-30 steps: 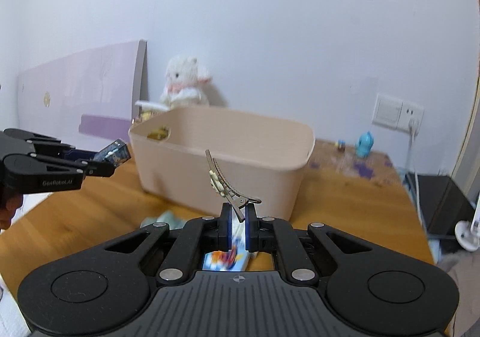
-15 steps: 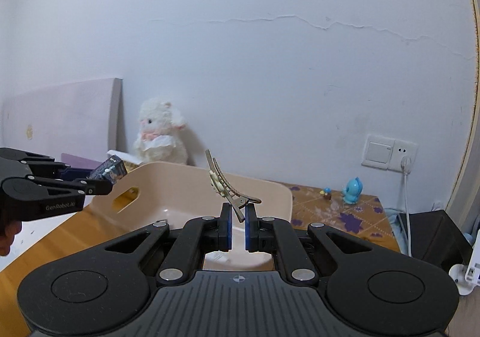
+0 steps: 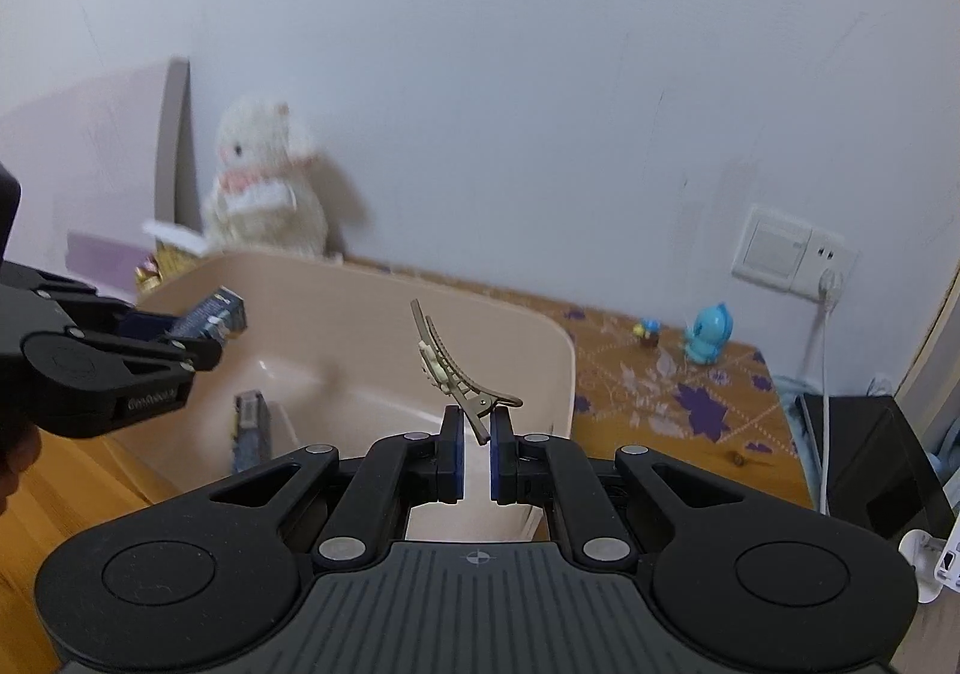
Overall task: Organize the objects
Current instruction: 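Lift the small box and hair clip and carry them over the basket, then open both tools to drop the small box and clip into the basket, then move both open tools back to the scrunchie and tissue packs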
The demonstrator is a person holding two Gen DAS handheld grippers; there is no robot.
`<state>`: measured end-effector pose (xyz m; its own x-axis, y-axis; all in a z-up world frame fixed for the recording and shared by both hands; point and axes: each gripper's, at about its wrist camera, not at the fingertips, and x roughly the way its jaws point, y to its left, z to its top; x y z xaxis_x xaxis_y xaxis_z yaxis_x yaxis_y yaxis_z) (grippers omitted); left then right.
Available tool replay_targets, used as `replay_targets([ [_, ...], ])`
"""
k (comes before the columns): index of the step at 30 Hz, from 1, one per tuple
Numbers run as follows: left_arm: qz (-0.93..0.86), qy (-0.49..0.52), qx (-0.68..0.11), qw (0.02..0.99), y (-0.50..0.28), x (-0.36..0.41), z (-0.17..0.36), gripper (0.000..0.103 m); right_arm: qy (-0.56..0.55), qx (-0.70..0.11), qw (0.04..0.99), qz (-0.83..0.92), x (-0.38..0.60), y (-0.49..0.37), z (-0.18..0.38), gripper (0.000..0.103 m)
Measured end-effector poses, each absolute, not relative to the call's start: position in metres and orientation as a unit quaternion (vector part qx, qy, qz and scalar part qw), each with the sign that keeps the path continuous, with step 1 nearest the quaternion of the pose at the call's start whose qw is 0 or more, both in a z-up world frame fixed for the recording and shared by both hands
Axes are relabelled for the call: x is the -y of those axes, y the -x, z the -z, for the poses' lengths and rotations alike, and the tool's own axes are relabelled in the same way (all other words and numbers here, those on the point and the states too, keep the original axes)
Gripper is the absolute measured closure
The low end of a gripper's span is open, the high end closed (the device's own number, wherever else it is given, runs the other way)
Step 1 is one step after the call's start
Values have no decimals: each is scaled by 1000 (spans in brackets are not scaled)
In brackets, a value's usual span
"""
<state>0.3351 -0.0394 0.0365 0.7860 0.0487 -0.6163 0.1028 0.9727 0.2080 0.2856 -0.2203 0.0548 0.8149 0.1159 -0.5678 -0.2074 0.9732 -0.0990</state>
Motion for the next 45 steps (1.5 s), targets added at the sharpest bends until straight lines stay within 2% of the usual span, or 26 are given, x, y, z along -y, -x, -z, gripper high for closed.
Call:
replay_targets([
  [11, 9, -121, -364, 924, -342, 39, -18, 77, 118, -339, 929, -87, 204, -307, -29, 93],
  [12, 10, -118, -363, 924, -342, 39, -19, 72, 116, -339, 929, -88, 204, -306, -29, 83],
  [13, 11, -114, -363, 925, -341, 38, -19, 52, 109, -336, 931, -92, 205, -306, -30, 78],
  [14, 11, -110, -361, 926, -340, 38, -21, 41, 101, -330, 934, -95, 207, -303, -32, 74],
  [15, 11, -105, -358, 928, -338, 37, -24, 28, 91, -325, 936, -99, 209, -301, -34, 63],
  [16, 12, -99, -354, 930, -335, 36, -27, 26, 83, -320, 938, -104, 212, -298, -36, 53],
  [19, 13, -88, -350, 932, -328, 36, -36, 26, 70, -299, 946, -107, 216, -284, -45, 37],
  [22, 11, -87, -338, 937, -317, 35, -46, 19, 52, -282, 952, -106, 223, -269, -55, 27],
  [24, 11, -84, -325, 942, -305, 33, -51, 14, 38, -274, 955, -110, 228, -259, -62, 24],
  [28, 5, -73, -310, 948, -283, 30, -59, 13, 27, -266, 957, -117, 236, -236, -75, 11],
  [39, 3, -70, -284, 956, -220, 23, -74, 11, 28, -249, 961, -118, 256, -162, -107, 3],
  [45, 14, -78, -274, 958, -180, 20, -68, 10, 29, -252, 960, -116, 262, -124, -104, 0],
])
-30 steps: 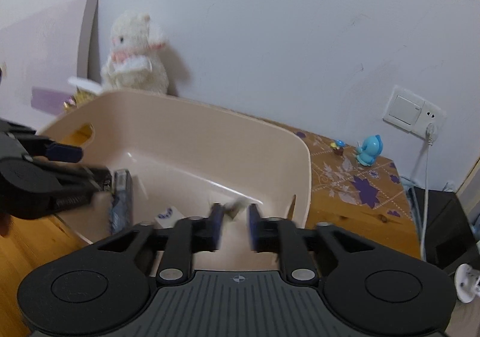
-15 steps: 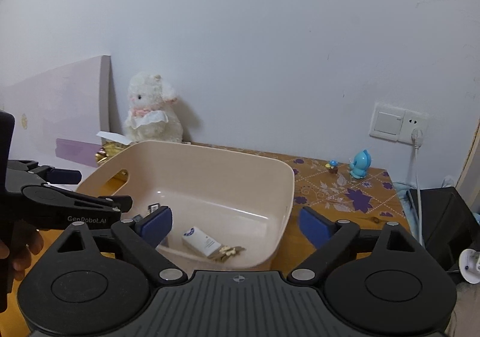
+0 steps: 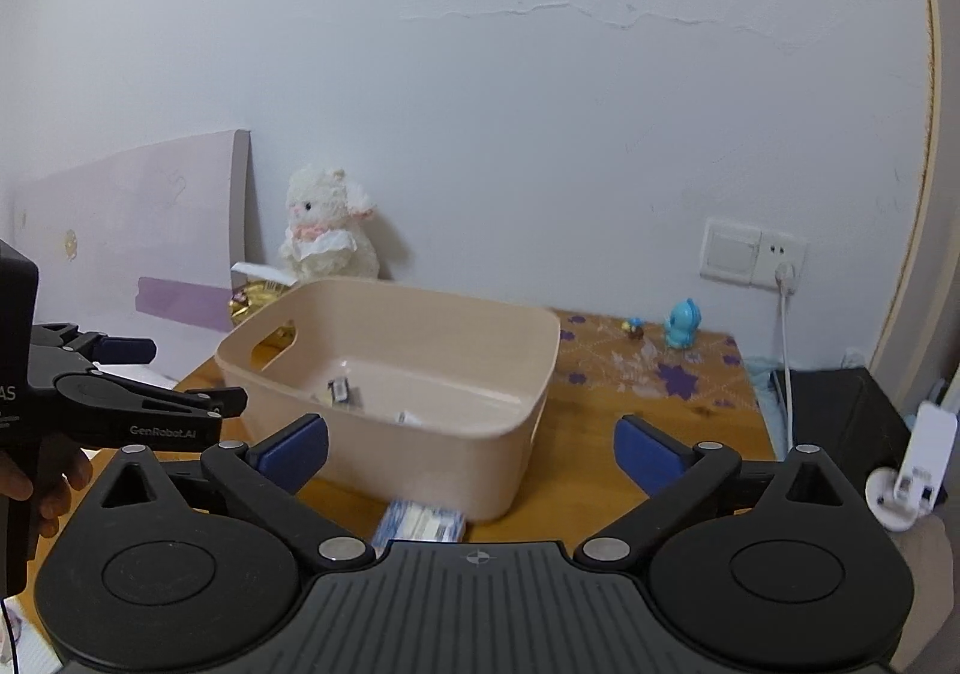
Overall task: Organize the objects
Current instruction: 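Move both open tools back to the scrunchie and tissue packs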
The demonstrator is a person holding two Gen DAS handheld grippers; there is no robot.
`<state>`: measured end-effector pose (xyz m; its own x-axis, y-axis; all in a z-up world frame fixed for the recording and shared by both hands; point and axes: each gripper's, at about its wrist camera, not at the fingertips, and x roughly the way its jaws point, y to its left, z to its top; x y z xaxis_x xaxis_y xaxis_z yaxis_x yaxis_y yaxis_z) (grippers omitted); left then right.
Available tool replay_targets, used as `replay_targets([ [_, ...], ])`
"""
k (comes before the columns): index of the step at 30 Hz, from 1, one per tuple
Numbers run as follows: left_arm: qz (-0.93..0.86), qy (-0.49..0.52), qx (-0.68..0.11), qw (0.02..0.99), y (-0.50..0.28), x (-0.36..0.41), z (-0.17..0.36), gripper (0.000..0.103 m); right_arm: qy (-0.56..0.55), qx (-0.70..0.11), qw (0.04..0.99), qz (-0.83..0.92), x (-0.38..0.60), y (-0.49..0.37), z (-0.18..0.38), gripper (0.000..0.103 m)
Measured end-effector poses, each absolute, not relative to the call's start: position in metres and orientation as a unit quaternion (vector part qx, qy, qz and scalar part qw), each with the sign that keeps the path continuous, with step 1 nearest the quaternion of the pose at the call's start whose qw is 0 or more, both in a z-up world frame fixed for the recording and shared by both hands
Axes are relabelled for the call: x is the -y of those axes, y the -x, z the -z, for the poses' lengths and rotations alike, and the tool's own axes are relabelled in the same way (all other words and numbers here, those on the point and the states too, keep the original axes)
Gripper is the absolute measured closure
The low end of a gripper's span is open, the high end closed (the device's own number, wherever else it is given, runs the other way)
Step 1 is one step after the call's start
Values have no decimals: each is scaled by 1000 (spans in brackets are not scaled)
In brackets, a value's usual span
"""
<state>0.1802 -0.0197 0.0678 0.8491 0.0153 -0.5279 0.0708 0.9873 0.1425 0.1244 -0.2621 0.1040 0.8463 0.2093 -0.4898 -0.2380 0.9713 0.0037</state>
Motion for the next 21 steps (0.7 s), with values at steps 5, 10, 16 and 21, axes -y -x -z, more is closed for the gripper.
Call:
replay_targets([
  [5, 20, -78, -280, 957, -153, 15, -51, 10, 29, -276, 953, -119, 261, -99, -81, 0],
  [10, 23, -74, -289, 954, -134, 13, -30, 10, 32, -295, 947, -121, 260, -82, -56, 0],
  [16, 31, -75, -302, 950, -122, 17, -4, 10, 33, -318, 940, -120, 257, -83, -20, 0],
  [21, 46, -70, -327, 941, -122, 20, 16, 10, 44, -335, 934, -115, 254, -93, 6, 0],
])
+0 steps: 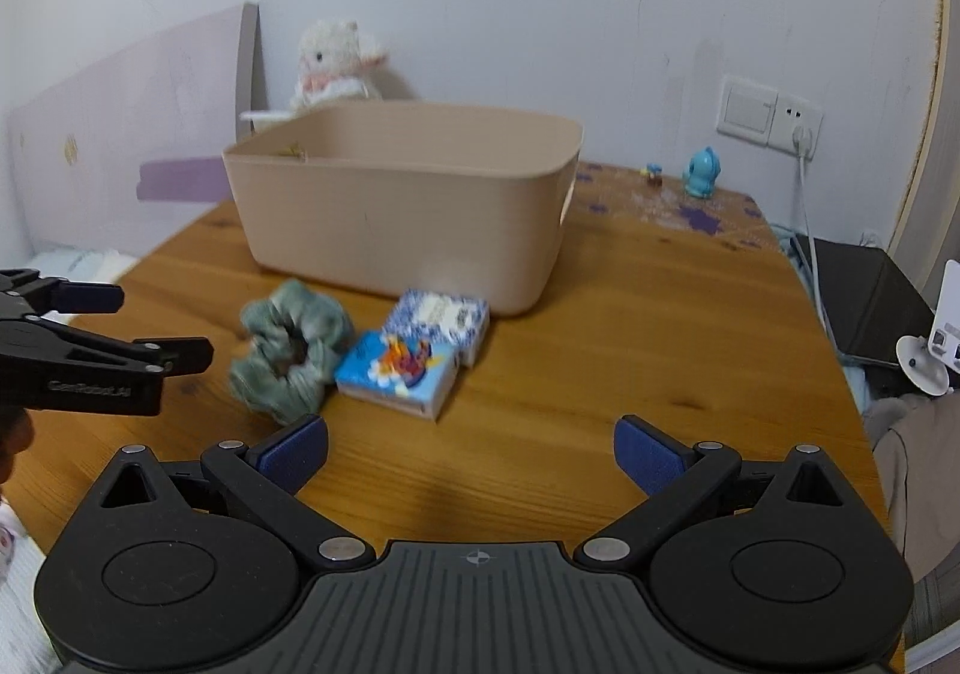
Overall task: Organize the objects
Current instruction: 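Move both open tools back to the scrunchie and tissue packs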
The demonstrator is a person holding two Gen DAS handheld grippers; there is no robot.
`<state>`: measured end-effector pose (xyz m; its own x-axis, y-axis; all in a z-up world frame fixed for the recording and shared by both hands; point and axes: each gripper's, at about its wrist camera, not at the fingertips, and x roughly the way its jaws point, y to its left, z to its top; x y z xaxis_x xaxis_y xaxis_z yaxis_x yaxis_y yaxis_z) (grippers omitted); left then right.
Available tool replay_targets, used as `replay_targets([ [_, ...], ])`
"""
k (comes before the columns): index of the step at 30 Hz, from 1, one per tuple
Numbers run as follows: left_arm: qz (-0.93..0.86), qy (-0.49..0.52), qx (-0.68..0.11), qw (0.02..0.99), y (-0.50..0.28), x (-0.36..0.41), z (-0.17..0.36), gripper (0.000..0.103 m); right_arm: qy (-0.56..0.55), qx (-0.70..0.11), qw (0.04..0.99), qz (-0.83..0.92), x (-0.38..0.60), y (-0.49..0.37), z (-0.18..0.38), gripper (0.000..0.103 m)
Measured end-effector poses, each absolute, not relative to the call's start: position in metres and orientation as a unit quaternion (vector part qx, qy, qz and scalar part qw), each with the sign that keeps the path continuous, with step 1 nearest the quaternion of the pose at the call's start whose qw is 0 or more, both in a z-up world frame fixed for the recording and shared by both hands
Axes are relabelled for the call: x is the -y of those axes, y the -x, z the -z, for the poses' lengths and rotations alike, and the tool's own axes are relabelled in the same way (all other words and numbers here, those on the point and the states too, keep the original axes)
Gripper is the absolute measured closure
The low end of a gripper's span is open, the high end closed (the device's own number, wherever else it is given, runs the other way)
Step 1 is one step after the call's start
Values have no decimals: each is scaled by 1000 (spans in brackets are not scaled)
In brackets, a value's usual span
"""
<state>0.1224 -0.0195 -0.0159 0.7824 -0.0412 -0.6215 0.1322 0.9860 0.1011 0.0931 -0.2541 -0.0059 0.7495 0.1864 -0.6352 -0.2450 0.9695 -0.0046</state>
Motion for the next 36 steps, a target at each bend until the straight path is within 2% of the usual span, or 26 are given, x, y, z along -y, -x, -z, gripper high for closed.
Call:
replay_targets([
  [17, 95, -73, -361, 925, -154, 46, 56, 10, 46, -377, 917, -123, 242, -139, 63, 0],
  [36, 132, -84, -374, 914, -191, 1, 56, 10, 48, -377, 912, -156, 207, -171, 71, 0],
])
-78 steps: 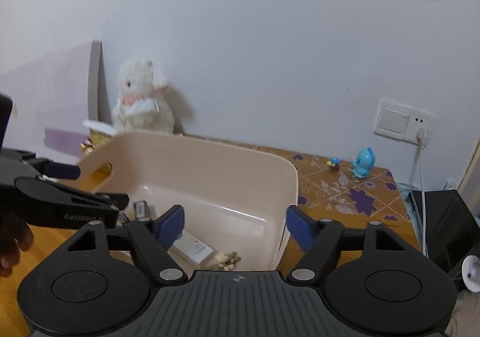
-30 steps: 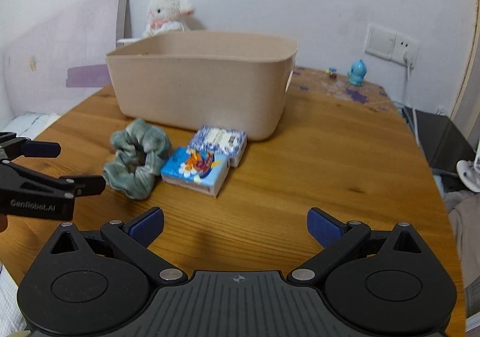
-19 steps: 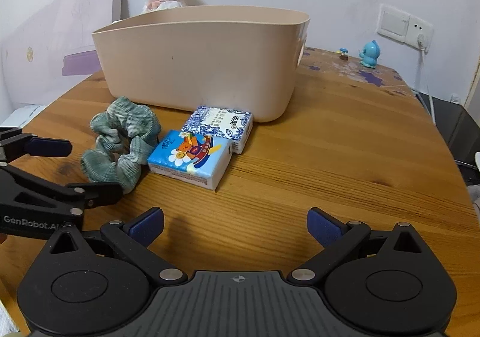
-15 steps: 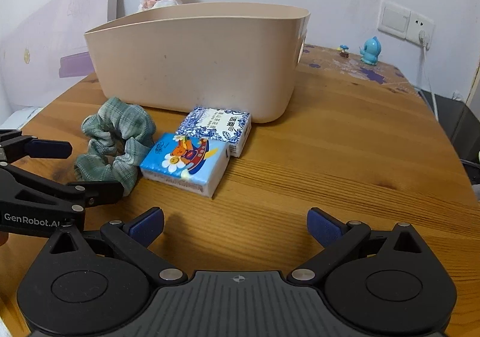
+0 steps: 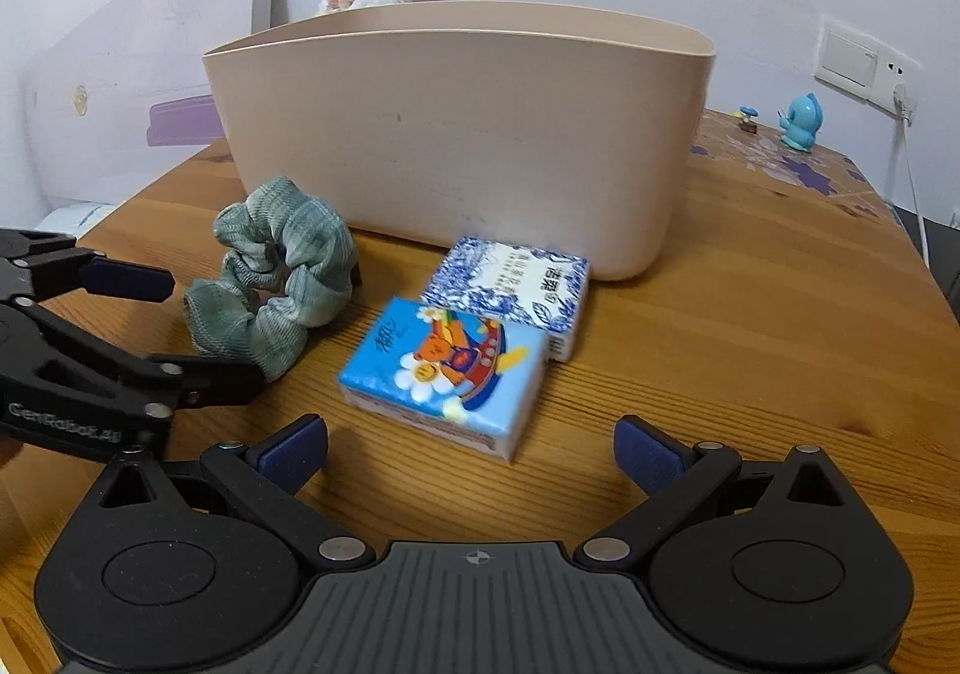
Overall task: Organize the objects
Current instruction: 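Move both open tools back to the scrunchie and tissue packs, then grasp the green plaid scrunchie with the left tool while the right tool grasps the cartoon tissue pack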
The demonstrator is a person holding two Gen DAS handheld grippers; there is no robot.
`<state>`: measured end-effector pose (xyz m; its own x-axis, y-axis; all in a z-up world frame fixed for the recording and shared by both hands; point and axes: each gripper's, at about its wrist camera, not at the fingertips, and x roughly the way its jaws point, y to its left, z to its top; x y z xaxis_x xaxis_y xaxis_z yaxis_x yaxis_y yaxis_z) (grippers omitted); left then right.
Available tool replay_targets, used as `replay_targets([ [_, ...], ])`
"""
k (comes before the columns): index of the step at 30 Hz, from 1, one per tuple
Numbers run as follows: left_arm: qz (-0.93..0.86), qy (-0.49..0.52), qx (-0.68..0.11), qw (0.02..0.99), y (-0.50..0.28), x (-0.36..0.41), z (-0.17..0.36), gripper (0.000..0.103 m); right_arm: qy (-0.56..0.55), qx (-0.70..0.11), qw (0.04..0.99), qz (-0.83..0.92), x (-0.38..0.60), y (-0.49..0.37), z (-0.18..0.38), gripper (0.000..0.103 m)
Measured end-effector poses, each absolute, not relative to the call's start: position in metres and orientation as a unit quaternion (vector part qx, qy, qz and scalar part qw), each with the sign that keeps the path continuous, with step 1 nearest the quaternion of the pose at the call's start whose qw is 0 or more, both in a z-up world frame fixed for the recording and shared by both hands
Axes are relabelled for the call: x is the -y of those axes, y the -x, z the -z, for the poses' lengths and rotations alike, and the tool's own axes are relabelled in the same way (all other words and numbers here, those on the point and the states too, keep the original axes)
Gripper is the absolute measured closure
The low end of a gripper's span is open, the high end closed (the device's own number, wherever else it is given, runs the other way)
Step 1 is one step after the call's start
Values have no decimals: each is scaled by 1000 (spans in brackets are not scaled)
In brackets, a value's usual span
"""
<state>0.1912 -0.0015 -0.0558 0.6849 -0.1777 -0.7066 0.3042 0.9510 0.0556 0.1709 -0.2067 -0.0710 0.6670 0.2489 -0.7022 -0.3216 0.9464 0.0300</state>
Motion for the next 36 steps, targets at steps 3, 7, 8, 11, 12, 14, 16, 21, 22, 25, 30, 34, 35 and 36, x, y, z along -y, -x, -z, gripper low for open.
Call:
replay_targets([
  [3, 142, -65, -373, 914, -194, -8, 49, 10, 46, -377, 914, -144, 203, -175, 72, 0],
  [7, 145, -55, -367, 917, -198, -6, 41, 9, 36, -375, 916, -138, 199, -176, 72, 0],
  [8, 146, -60, -368, 916, -200, -4, 41, 9, 38, -375, 916, -136, 198, -175, 73, 0],
  [11, 145, -72, -370, 915, -208, 6, 46, 10, 49, -373, 918, -125, 191, -175, 75, 0],
  [12, 144, -70, -373, 914, -211, 8, 48, 10, 49, -372, 919, -121, 189, -175, 75, 0],
  [14, 147, -58, -380, 911, -215, 10, 52, 13, 47, -368, 922, -114, 187, -175, 77, 0],
  [16, 147, -52, -388, 908, -217, 12, 55, 31, 45, -364, 924, -112, 184, -174, 77, 3],
  [21, 146, -56, -389, 908, -218, 11, 55, 52, 52, -347, 929, -123, 186, -162, 74, 37],
  [22, 146, -56, -389, 908, -217, 11, 55, 59, 52, -347, 928, -123, 185, -162, 73, 38],
  [25, 142, -49, -391, 908, -216, 7, 54, 72, 51, -346, 929, -125, 185, -159, 72, 39],
  [30, 136, -45, -385, 912, -213, 2, 50, 81, 46, -348, 927, -129, 191, -151, 66, 40],
  [34, 140, -43, -374, 916, -205, -1, 41, 81, 41, -341, 930, -132, 198, -146, 54, 40],
  [35, 141, -44, -370, 917, -203, -2, 39, 81, 39, -337, 931, -133, 200, -145, 50, 40],
  [36, 142, -44, -367, 918, -201, -2, 36, 81, 37, -333, 933, -134, 202, -144, 46, 40],
])
